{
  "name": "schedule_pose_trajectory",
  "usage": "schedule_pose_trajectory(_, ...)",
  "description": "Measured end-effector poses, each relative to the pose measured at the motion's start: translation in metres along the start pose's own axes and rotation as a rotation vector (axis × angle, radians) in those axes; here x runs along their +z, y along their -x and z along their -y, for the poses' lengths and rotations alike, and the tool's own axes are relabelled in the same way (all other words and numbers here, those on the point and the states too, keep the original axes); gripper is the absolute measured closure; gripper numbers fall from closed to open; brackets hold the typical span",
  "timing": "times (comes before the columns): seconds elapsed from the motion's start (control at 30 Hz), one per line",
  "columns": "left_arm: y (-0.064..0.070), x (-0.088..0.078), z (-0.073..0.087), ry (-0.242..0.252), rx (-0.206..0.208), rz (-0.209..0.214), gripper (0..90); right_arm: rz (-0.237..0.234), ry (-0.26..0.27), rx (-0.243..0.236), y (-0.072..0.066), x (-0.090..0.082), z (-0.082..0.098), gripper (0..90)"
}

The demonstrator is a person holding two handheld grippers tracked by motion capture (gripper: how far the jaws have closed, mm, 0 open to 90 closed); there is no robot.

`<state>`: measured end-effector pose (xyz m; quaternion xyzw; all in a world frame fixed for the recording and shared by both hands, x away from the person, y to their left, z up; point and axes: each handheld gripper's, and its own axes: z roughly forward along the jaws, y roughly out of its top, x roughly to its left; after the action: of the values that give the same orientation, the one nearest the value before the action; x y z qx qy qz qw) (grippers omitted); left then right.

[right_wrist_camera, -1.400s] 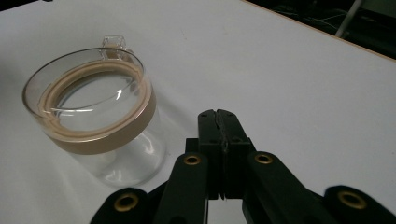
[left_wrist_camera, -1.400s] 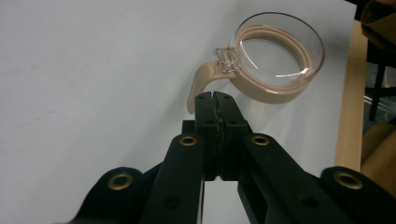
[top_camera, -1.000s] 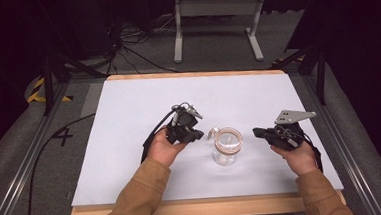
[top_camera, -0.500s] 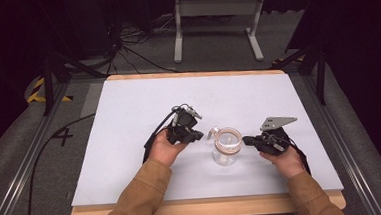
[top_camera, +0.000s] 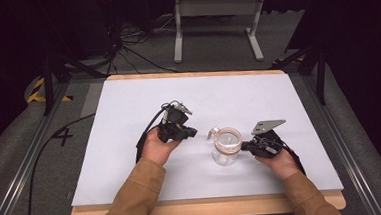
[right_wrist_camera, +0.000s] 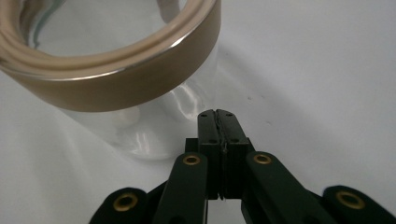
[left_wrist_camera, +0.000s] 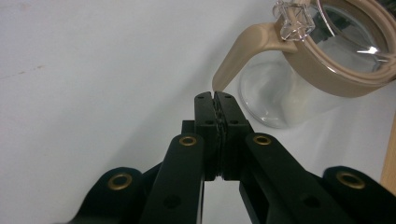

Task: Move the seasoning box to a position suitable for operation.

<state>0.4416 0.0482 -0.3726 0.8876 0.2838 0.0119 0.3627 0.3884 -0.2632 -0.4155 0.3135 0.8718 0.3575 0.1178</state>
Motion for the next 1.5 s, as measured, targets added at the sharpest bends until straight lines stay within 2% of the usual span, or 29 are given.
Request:
schedule_pose_trajectory(0.17,-0.004,-0.005,0.002,0.0,-0.008,-0.004,88.7,-0.021,-0.013,-0.003,-0.004,-0.001,0.0,89.7)
schedule_pose_trajectory(0.4,-0.005,-0.011,0.002,0.025,-0.024,-0.002,88.7,-0.032,-0.046,-0.042,-0.015,0.001,0.0,89.8)
schedule_pose_trajectory(0.47,-0.008,-0.012,0.003,0.027,-0.035,0.014,89.2,-0.041,-0.051,-0.05,-0.019,0.001,-0.001,89.8)
schedule_pose_trajectory(0.53,-0.01,-0.011,0.002,0.029,-0.084,0.056,89.2,-0.053,-0.055,-0.062,-0.023,0.003,-0.002,89.7)
schedule_pose_trajectory(0.57,-0.012,-0.011,0.002,0.03,-0.1,0.061,89.2,-0.053,-0.055,-0.062,-0.023,0.003,-0.002,89.7)
schedule_pose_trajectory(0.67,-0.015,-0.012,0.003,0.026,-0.111,0.061,89.2,-0.064,-0.056,-0.069,-0.026,0.004,-0.003,89.7)
schedule_pose_trajectory(0.77,-0.016,-0.012,0.002,0.024,-0.102,0.043,89.2,-0.077,-0.055,-0.072,-0.029,0.005,-0.003,89.7)
schedule_pose_trajectory(0.9,-0.016,-0.012,0.002,0.05,-0.058,0.032,89.2,-0.084,-0.059,-0.078,-0.033,0.005,-0.004,89.7)
schedule_pose_trajectory(1.1,-0.016,-0.013,0.002,0.063,0.004,0.034,89.2,-0.093,-0.058,-0.096,-0.04,0.008,-0.006,89.7)
schedule_pose_trajectory(1.33,-0.016,-0.018,0.003,0.079,0.019,0.037,89.2,-0.115,-0.058,-0.122,-0.05,0.014,-0.01,89.7)
schedule_pose_trajectory(1.5,-0.014,-0.019,0.003,0.079,0.012,0.046,89.3,-0.119,-0.055,-0.128,-0.049,0.013,-0.01,89.7)
